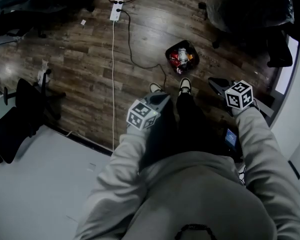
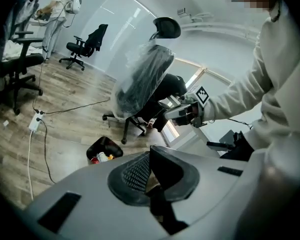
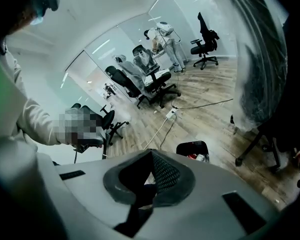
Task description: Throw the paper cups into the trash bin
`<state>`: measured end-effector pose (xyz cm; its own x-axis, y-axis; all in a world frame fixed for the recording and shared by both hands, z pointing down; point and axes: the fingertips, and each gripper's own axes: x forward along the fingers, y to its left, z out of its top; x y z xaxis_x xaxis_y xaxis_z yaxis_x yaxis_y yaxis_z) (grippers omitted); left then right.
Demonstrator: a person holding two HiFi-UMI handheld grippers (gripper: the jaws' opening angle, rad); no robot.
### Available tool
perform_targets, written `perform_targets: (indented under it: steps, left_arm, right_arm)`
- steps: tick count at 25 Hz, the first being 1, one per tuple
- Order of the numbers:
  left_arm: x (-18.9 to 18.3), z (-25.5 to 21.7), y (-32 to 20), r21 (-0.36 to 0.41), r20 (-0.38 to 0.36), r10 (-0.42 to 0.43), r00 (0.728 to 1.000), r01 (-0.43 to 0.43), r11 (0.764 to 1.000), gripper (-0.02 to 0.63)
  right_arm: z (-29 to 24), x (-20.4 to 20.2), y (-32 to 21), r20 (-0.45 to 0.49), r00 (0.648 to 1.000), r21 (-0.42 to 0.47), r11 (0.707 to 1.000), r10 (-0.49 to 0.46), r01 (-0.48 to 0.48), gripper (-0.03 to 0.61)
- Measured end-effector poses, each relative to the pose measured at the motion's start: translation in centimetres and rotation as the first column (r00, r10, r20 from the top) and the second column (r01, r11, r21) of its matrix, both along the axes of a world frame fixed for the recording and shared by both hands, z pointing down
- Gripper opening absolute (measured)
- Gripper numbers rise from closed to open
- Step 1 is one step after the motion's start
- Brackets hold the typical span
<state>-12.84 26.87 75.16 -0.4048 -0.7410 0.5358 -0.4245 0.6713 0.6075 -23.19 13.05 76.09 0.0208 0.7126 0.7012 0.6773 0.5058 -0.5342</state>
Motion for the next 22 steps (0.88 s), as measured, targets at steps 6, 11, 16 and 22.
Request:
perform_targets:
  steps: [6, 11, 16, 22]
  left_arm:
    - [-1.7, -6.4, 0.7, -0.013, 0.120, -0.022, 0.992, 0.024, 1.000, -0.011]
    - [-2.9, -13.7, 1.8, -0.062, 0.233, 0.078, 0.969, -0.065, 0.996, -0.011]
    - [-7.8, -21.5, 6.6, -0.035, 0.360, -0.072, 0.930, 0.090, 0.995, -0.011]
    - [-11.8, -29.8, 7.8, -0.075, 0.554, -0.060, 0.830, 0.121, 0.990, -0.011]
  right_arm:
    - [-5.4, -0.9, 1.4, 0.069, 0.997, -0.055, 0.998, -0.025, 0.028, 0.020]
    - [-12.2, -2.5, 3.4, 0.162, 0.987, -0.139, 0.989, -0.024, 0.047, 0.020]
    - [-19.7, -4.4, 5.4, 0.306, 0.951, -0.173, 0.980, -0.038, 0.095, 0.020]
    - [-30.9, -6.2, 7.5, 0.457, 0.888, -0.296, 0.950, 0.051, 0.098, 0.020]
